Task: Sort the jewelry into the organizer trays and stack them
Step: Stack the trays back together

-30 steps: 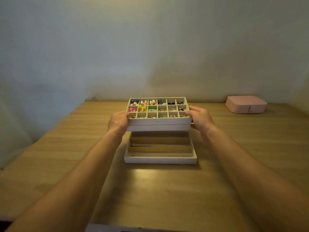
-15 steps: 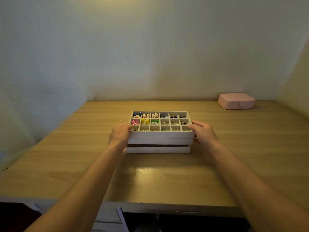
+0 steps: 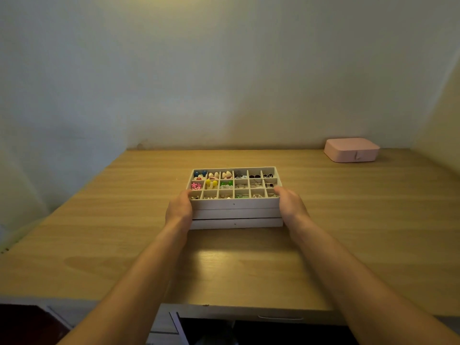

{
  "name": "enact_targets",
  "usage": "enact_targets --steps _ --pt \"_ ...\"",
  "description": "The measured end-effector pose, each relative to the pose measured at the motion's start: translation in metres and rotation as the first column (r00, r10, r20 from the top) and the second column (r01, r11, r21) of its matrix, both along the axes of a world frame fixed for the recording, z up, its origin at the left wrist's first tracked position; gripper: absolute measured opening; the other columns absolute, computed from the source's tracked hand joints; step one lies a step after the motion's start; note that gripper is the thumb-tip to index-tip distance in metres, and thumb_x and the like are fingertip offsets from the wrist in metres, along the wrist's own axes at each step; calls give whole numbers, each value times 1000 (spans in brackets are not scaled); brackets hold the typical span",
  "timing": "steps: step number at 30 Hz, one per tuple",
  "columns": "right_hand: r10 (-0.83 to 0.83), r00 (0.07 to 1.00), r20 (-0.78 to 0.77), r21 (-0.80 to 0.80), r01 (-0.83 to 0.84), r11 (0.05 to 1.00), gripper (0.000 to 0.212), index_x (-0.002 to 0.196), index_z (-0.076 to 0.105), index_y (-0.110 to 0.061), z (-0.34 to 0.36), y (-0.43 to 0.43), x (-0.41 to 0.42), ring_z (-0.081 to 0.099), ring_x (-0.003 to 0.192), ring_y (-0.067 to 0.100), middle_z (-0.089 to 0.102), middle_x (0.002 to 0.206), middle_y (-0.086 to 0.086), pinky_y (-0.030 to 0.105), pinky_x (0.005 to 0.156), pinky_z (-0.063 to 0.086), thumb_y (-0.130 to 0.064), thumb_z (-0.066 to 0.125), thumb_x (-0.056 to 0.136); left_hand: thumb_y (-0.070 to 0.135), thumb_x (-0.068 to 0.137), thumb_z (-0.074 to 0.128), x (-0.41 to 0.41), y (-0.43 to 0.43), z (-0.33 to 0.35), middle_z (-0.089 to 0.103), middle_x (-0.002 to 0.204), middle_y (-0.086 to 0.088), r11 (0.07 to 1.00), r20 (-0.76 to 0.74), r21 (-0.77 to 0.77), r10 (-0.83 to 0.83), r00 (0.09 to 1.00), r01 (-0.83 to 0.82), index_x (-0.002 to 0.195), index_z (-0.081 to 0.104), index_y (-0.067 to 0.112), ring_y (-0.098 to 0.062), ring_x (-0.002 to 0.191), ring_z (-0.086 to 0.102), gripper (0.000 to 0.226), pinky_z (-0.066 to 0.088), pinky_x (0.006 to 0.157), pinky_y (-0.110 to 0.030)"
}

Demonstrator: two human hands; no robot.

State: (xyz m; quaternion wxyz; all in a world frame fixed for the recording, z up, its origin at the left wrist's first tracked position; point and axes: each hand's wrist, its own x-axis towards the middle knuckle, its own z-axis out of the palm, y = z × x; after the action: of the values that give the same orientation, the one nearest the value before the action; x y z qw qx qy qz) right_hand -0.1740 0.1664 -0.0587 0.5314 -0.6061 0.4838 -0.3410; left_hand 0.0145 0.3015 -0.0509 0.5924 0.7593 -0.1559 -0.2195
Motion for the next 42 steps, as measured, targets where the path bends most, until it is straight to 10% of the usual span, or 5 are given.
enact_targets --steps 7,12,18,32,42 --pt "-92 994 -50 -3 92 996 44 132 63 -14 3 -36 -16 52 117 24 60 128 7 41 105 41 -42 43 105 37 103 45 -17 -42 -2 63 117 -10 999 -31 -28 -46 998 45 119 70 11 -29 112 55 39 43 105 -45" --pt "-166 984 62 91 160 983 44 91 68 -18 8 -81 -39 60 107 23 70 113 11 40 96 46 -40 33 106 37 104 46 -34 -97 2 60 120 -12 993 -15 -21 -115 993 115 125 67 10 -28 110 53 41 41 103 -42" --pt "-235 967 98 111 224 968 38 94 69 -20 13 -140 -51 61 103 23 69 104 7 37 88 46 -34 35 106 39 105 43 -46 -166 7 61 127 -12 974 -35 -23 -225 974 224 115 67 19 -31 119 54 33 41 108 -49" --pt "-391 918 65 96 384 918 69 149 44 -5 17 -253 -29 48 129 28 53 143 12 37 104 37 -56 25 108 53 97 46 -29 -290 -1 61 128 -6 930 -108 -94 -363 925 354 118 61 26 -27 120 56 37 44 109 -48" --pt "-601 799 12 125 595 794 39 138 43 -7 -1 -221 2 48 122 36 34 150 17 40 88 38 -16 48 100 15 99 44 -34 -267 -29 68 121 -3 981 14 -43 -187 982 187 128 66 16 -23 114 61 37 49 106 -45"
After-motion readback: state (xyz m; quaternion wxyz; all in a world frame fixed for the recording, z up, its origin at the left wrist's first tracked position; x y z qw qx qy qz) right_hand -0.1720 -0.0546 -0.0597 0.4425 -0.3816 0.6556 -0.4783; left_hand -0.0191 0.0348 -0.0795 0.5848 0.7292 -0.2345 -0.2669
